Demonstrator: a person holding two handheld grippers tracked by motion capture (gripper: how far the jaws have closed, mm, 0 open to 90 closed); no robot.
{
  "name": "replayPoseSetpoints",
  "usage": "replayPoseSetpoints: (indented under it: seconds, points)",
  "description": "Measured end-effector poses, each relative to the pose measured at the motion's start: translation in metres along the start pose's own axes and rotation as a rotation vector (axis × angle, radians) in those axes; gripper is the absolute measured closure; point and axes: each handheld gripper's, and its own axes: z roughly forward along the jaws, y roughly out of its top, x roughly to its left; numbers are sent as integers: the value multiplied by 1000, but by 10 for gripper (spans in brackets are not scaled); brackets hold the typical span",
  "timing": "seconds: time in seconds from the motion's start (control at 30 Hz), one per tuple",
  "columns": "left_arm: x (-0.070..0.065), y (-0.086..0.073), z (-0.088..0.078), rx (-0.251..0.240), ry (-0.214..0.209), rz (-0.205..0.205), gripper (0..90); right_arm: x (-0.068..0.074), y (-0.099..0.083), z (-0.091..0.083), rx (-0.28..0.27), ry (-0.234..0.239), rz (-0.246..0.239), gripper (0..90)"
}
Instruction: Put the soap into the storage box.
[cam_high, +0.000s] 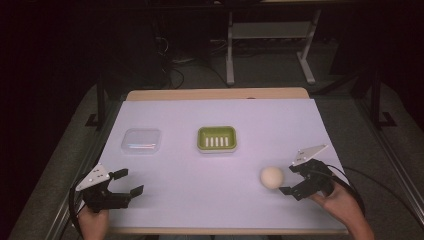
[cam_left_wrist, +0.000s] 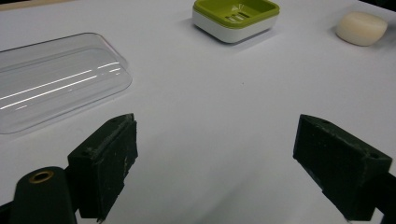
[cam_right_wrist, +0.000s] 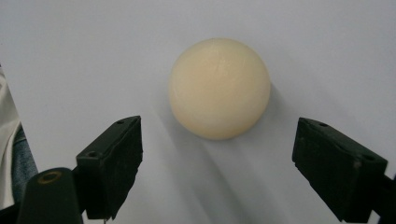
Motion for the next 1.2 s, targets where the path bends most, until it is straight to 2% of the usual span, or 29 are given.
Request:
replayPoseSetpoints:
  seconds: [0.33, 0.57, 0.7, 0.73, 0.97, 1.0, 1.2]
  points:
    - [1, 0, 0, -4, 1, -10, 130, 3, 19, 14, 48, 7, -30, 151]
    - [2, -1, -1, -7, 3, -17, 130, 2, 28, 23, 60, 11, -43, 150]
    - [3, -1, -1, -4, 3, -16, 130, 1, 31, 28, 71, 2, -59, 150]
    - [3, -1, -1, -2, 4, -16, 130, 1, 32, 29, 76, 11, -46, 151]
    - [3, -1, -1, 0, 6, -15, 130, 1, 36, 33, 96, 7, -58, 150]
    - [2, -1, -1, 2, 13, -16, 130, 1, 37, 34, 101, 4, -73, 150]
    - [3, -1, -1, 2, 10, -17, 130, -1, 40, 38, 119, 5, -68, 148]
